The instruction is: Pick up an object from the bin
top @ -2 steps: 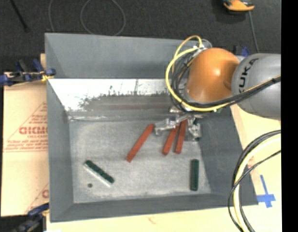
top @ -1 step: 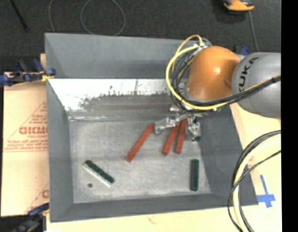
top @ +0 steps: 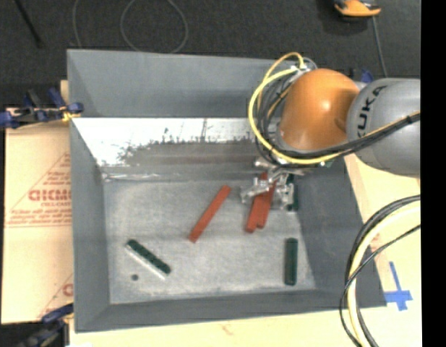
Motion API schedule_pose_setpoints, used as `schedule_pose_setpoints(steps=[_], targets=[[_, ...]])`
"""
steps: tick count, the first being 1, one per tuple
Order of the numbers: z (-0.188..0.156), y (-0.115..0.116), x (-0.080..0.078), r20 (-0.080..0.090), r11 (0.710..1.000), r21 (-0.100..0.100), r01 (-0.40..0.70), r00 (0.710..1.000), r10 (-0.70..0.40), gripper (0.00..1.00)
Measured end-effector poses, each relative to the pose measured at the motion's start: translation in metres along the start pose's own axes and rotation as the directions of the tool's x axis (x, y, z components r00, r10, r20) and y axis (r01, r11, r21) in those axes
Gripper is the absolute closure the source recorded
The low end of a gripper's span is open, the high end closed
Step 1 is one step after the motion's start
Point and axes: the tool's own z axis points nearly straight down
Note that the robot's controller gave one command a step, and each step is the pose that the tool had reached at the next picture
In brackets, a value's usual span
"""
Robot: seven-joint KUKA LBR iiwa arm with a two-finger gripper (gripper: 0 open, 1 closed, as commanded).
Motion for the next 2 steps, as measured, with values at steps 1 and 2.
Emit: schedule_pose_setpoints(steps=[1, 2], targets=[[-0.028, -0.002, 0.001, -0.003, 1.000, -0.003, -0.007, 1.000, 0.007, 1.00], [-0.076, -0.004, 0.001, -0.003, 1.000, 0.000, -0.016, 1.000, 0.016, 1.00]])
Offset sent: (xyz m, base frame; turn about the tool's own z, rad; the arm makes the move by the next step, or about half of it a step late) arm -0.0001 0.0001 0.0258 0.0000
